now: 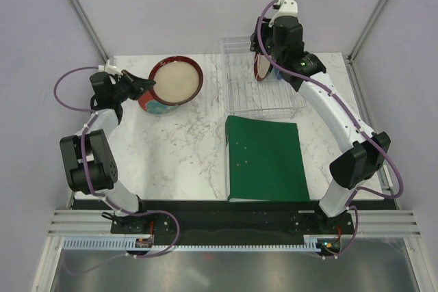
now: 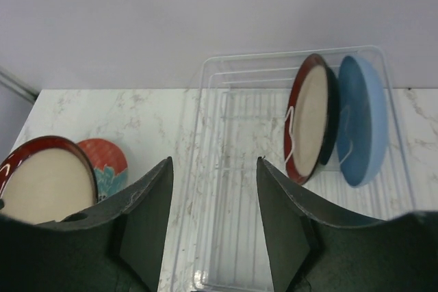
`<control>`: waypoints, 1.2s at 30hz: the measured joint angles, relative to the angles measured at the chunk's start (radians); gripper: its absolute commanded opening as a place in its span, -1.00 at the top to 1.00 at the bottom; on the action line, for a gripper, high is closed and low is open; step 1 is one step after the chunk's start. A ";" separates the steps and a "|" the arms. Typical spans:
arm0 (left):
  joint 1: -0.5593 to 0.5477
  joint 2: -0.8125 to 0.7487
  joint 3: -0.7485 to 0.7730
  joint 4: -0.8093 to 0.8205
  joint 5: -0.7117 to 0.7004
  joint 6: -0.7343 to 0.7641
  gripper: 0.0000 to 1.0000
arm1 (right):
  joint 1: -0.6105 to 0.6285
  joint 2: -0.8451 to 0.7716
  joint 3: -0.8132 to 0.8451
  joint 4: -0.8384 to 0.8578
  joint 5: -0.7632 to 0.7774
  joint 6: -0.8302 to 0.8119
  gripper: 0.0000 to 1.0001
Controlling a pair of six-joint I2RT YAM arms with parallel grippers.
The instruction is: Unload the plates from the dish rack
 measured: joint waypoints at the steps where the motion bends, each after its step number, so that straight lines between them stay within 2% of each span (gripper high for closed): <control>1: 0.005 0.003 0.010 -0.030 -0.017 0.025 0.96 | -0.015 -0.007 -0.005 0.000 0.000 -0.002 -0.18; 5: 0.015 0.046 0.063 -0.146 -0.088 0.126 0.96 | -0.073 -0.020 -0.021 0.000 0.000 -0.009 -0.17; 13: 0.036 0.188 0.151 -0.276 -0.196 0.235 0.95 | -0.115 -0.019 -0.060 -0.002 -0.011 -0.014 -0.12; 24: 0.081 0.271 0.188 -0.301 -0.273 0.262 0.96 | -0.143 0.013 -0.074 0.000 -0.044 -0.013 -0.13; 27: 0.082 0.311 0.206 -0.298 -0.280 0.261 0.95 | -0.145 0.023 -0.082 0.000 -0.052 -0.015 -0.18; 29: 0.084 0.331 0.220 -0.292 -0.277 0.261 0.96 | -0.147 0.033 -0.082 0.000 -0.055 -0.021 -0.29; 33: 0.085 0.354 0.247 -0.281 -0.274 0.261 0.89 | -0.149 0.062 -0.079 -0.001 -0.054 -0.042 -0.32; 36: 0.085 0.383 0.280 -0.282 -0.272 0.260 0.73 | -0.150 0.115 -0.050 -0.021 -0.032 -0.067 -0.33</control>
